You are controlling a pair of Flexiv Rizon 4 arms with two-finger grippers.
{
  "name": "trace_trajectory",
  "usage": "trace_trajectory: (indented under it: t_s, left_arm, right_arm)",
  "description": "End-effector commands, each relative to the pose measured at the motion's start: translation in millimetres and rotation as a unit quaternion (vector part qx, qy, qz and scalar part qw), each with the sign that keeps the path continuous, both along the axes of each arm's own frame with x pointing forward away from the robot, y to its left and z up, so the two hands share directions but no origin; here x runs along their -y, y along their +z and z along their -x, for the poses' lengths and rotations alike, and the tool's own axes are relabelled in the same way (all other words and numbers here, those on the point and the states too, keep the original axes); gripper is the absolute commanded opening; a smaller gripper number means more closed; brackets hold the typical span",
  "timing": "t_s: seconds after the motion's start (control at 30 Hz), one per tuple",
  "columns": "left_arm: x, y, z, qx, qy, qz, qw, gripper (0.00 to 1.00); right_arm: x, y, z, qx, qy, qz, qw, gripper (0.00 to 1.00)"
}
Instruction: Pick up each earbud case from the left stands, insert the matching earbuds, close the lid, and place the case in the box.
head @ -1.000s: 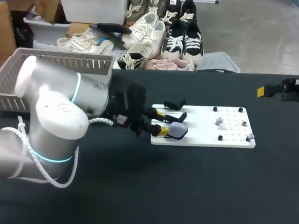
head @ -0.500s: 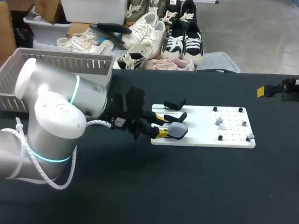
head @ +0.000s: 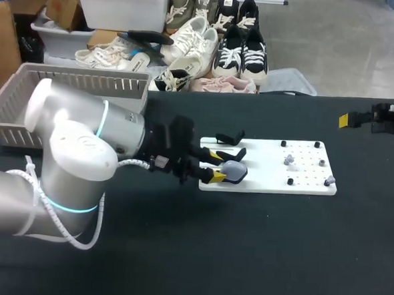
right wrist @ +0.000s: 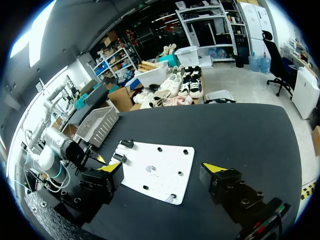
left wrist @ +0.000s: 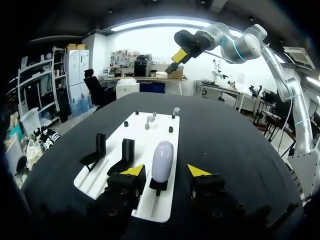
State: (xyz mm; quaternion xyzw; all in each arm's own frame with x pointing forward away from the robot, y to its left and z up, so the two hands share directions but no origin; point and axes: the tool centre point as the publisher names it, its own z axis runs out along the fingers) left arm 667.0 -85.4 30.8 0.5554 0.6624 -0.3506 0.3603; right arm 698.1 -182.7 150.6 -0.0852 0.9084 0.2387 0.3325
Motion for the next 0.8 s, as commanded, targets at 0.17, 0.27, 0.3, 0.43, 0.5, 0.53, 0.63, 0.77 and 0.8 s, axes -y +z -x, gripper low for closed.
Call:
trace_trajectory:
  t_s: [0.17,0.27,0.3,0.43,0.5,0.53,0.63,0.77,0.8]
  left_arm:
    - [5.9,-3.2,-5.7,-0.002,-0.010,0.001,1.000,0.53]
    - [7.0,-5.4,-4.9,-0.002,-0.013,0.000,1.000,0.53]
    - [7.3,-6.4,-4.5,-0.002,-0.014,-0.001,1.000,0.53]
    - [7.6,-9.8,-3.2,-0.003,-0.017,-0.003,1.000,0.53]
    - [8.2,-10.5,-3.0,-0.004,-0.016,-0.003,1.000,0.54]
    - [8.5,-10.3,-3.2,-0.004,-0.016,-0.003,1.000,0.55]
    - [10.0,-9.5,-4.0,-0.004,-0.014,-0.002,1.000,0.60]
    - [11.0,-11.1,-3.7,-0.003,-0.015,-0.003,1.000,0.59]
    - [11.3,-12.1,-3.2,0.000,-0.017,-0.005,1.000,0.59]
  right_arm:
    - [1.6,-0.9,-1.0,0.000,0.003,-0.002,1.000,1.00]
    - [1.6,-0.9,-1.0,0.000,0.003,-0.002,1.000,1.00]
    - [1.6,-0.9,-1.0,0.000,0.003,-0.002,1.000,1.00]
    - [1.6,-0.9,-1.0,0.000,0.003,-0.002,1.000,1.00]
    - [1.6,-0.9,-1.0,0.000,0.003,-0.002,1.000,1.00]
    - [1.6,-0.9,-1.0,0.000,0.003,-0.002,1.000,1.00]
    - [1.6,-0.9,-1.0,0.000,0.003,-0.002,1.000,1.00]
    - [1.6,-0.9,-1.0,0.000,0.003,-0.002,1.000,1.00]
    - [1.6,-0.9,-1.0,0.000,0.003,-0.002,1.000,1.00]
